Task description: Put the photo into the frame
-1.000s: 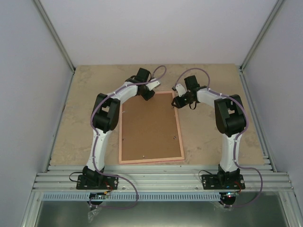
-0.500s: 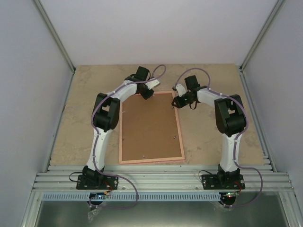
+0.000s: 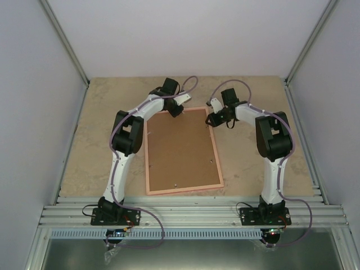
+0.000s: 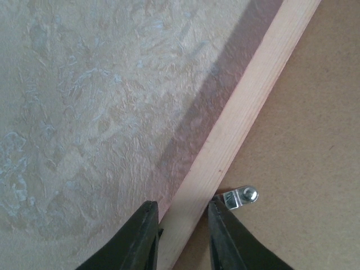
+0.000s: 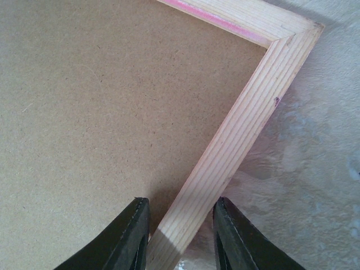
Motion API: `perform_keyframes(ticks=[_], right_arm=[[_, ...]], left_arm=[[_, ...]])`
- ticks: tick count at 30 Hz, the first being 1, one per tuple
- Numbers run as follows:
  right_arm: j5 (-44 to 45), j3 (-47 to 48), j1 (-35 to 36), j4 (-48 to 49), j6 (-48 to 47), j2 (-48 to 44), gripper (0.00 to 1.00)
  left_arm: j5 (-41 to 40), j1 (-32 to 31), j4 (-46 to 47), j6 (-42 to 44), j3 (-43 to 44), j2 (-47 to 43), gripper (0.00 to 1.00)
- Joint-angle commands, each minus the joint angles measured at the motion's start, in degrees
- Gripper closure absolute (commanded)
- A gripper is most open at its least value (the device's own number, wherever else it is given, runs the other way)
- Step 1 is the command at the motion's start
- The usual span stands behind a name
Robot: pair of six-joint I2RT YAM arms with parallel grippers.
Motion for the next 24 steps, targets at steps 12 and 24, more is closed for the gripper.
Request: perform_keyframes(ticks=[12, 24], right_arm=[[-2.61, 22.42, 0.12, -6.29, -7.16, 11.16, 0.62], [-3.65, 14.93, -0.48, -8.59, -7.61, 1.17, 0.39]], left_arm=[[2.87, 6.98, 3.15, -12.3, -5.61, -10.35, 0.53], [10.42, 7.89, -3.74, 3.84, -0.87, -6.53, 0.31]])
